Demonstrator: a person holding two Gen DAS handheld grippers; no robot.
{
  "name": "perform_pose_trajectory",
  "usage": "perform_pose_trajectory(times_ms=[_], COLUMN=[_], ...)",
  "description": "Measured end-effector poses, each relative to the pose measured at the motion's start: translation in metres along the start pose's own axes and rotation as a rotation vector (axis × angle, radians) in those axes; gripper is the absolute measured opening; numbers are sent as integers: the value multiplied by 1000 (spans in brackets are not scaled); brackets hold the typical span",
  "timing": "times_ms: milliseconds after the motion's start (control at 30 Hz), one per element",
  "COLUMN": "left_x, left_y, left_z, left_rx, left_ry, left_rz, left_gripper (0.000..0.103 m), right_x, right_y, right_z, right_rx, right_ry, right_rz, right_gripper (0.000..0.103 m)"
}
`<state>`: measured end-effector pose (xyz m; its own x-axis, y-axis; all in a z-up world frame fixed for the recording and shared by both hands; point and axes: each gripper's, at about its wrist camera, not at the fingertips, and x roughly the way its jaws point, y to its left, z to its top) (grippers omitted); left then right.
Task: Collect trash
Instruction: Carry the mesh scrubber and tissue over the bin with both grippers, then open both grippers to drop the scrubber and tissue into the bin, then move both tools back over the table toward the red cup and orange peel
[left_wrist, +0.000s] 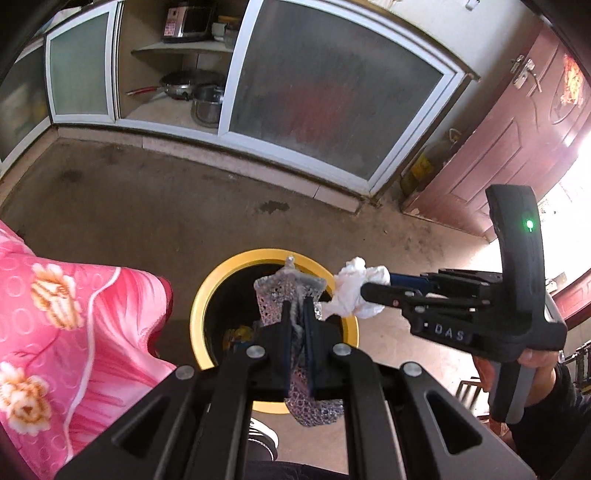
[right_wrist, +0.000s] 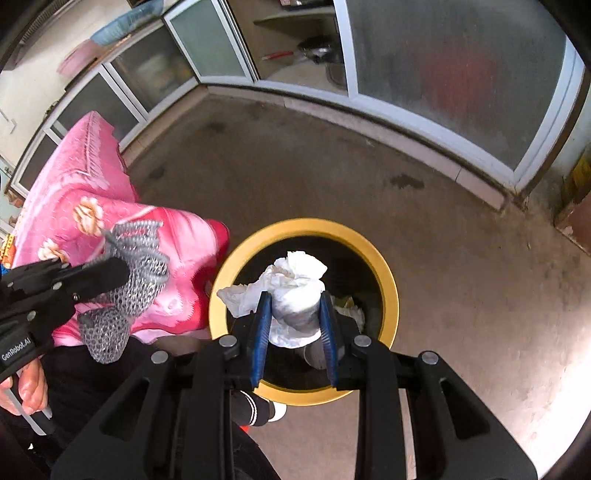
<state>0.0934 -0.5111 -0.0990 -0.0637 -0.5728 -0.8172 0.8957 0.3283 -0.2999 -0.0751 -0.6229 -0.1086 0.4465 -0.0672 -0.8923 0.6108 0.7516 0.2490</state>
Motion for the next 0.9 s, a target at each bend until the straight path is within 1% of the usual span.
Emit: perform_pose_trajectory(times_ms=[167,200,267,333,367,400,433,467,500,600,733,800,867,900], left_x=[22,24,29,31,32,34,33,30,28,22,5,-7,-35,-49], left_y=[2,2,5,8,10,11,13,15,18,21,25,25,27,27], left_z=[0,0,-3,-7,-8,-9,-10,-11,-11,-10,-10,-10,-11,-12], left_rx=[-16,-21,-41,-52,-57,-66,-76,-89,-101,-122,-147,-156,-169,-169], left_ry=[38,39,47,54,59,64,60,49,40,27,-3,-22,-64,-86], left_rz=[7,3,-3,-7,-7,-4,-3,-3,-4,1,-19,-24,-40,-42], left_gripper=[6,8,22,33,41,47,58,65,67,71,72,72,72,72], right_x=[23,28,35,43,45,47,49,49,48,46,36,24,3,-6], right_y=[-6,-7,-10,-10,-11,-12,-14,-17,-19,-22,-26,-25,-18,-15], right_z=[-1,-1,-2,-2,-2,-2,-3,-3,-4,-3,-4,-2,0,1], right_rx=[21,25,34,29,26,27,36,44,48,51,67,60,39,26], right_ry=[50,63,81,102,109,114,118,118,116,112,91,53,-16,-49], right_rz=[-10,-8,-7,-32,-43,-46,-48,-50,-49,-80,-80,-92,-105,-96], right_gripper=[25,25,27,30,31,36,44,49,53,53,54,54,54,55])
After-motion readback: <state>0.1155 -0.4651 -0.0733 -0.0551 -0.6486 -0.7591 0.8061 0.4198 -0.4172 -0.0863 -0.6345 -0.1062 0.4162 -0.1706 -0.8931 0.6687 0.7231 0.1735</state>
